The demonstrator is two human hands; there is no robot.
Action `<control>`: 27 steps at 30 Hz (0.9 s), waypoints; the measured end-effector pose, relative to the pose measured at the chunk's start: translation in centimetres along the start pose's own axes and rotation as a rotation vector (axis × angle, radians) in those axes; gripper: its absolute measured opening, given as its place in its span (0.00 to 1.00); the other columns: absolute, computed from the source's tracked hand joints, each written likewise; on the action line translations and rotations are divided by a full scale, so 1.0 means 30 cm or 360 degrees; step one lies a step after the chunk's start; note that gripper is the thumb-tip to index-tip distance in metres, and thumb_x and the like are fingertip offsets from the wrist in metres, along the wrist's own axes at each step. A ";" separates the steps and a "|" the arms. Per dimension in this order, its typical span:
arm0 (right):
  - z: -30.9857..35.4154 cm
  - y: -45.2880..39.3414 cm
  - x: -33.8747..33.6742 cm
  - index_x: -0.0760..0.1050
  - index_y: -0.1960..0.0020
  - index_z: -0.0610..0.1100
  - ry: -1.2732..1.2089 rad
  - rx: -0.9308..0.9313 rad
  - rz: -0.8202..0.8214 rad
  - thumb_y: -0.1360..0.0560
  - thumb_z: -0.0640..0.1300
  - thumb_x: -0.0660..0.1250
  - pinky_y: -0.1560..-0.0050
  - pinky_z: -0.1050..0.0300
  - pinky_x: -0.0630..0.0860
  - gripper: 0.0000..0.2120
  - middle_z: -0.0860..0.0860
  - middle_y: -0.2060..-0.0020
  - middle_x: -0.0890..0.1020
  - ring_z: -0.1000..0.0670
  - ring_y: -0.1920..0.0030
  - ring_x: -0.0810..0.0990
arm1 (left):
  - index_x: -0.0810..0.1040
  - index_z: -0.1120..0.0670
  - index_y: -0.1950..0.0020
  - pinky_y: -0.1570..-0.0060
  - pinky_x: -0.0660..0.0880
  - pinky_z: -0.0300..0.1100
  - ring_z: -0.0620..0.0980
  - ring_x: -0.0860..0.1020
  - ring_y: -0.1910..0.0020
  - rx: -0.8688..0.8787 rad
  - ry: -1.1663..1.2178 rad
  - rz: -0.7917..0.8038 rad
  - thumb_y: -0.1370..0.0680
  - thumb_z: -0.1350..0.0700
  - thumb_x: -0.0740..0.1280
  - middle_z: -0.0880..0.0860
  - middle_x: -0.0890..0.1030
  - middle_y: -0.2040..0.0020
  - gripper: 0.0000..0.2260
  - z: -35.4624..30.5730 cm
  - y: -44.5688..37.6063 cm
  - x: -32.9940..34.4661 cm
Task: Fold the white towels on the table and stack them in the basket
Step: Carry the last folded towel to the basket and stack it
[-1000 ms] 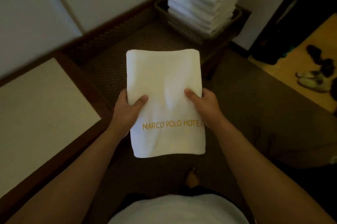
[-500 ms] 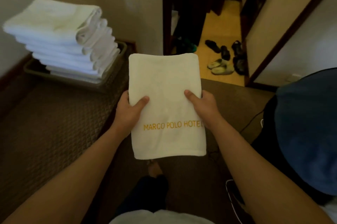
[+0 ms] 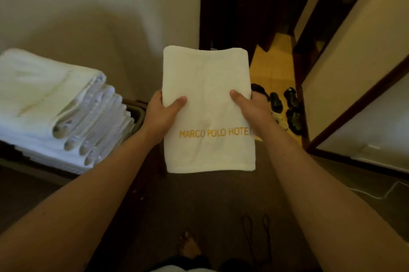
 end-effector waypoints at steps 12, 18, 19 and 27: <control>0.624 -0.319 1.192 0.81 0.45 0.36 0.0197 -0.0145 0.1150 0.25 0.46 0.76 0.53 0.43 0.85 0.15 0.41 0.52 0.87 0.44 0.56 0.87 | 0.78 0.53 0.38 0.55 0.83 0.46 0.49 0.85 0.52 -0.0112 0.0117 -0.1015 0.25 0.45 0.75 0.49 0.85 0.47 0.20 -0.208 -0.259 -0.912; 0.757 -0.163 1.772 0.79 0.42 0.36 0.0404 -0.0147 0.1833 0.24 0.46 0.74 0.70 0.55 0.82 0.16 0.46 0.63 0.87 0.50 0.67 0.86 | 0.80 0.53 0.49 0.63 0.83 0.46 0.53 0.86 0.59 -0.0303 0.0190 -0.1584 0.25 0.46 0.75 0.54 0.86 0.53 0.12 -0.193 -0.129 -1.296; 0.775 -0.152 1.846 0.79 0.41 0.35 0.0427 -0.0170 0.1884 0.25 0.47 0.76 0.69 0.54 0.82 0.19 0.44 0.59 0.87 0.49 0.66 0.86 | 0.80 0.53 0.50 0.66 0.82 0.45 0.52 0.86 0.61 -0.0329 0.0239 -0.1653 0.24 0.47 0.75 0.54 0.86 0.54 0.11 -0.189 -0.115 -1.333; 0.496 -0.123 2.087 0.80 0.46 0.45 0.0960 0.0078 0.2375 0.20 0.56 0.68 0.67 0.56 0.83 0.14 0.48 0.58 0.87 0.51 0.64 0.86 | 0.79 0.60 0.38 0.55 0.82 0.51 0.57 0.85 0.50 -0.0778 0.0518 -0.1703 0.19 0.48 0.70 0.59 0.85 0.45 0.17 0.085 -0.084 -1.361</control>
Point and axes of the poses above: each hand's wrist, its own y-axis away from the middle knuckle, its own x-axis out of the palm, z = x × y, the point moved 10 cm from there along -y, towards the middle knuckle
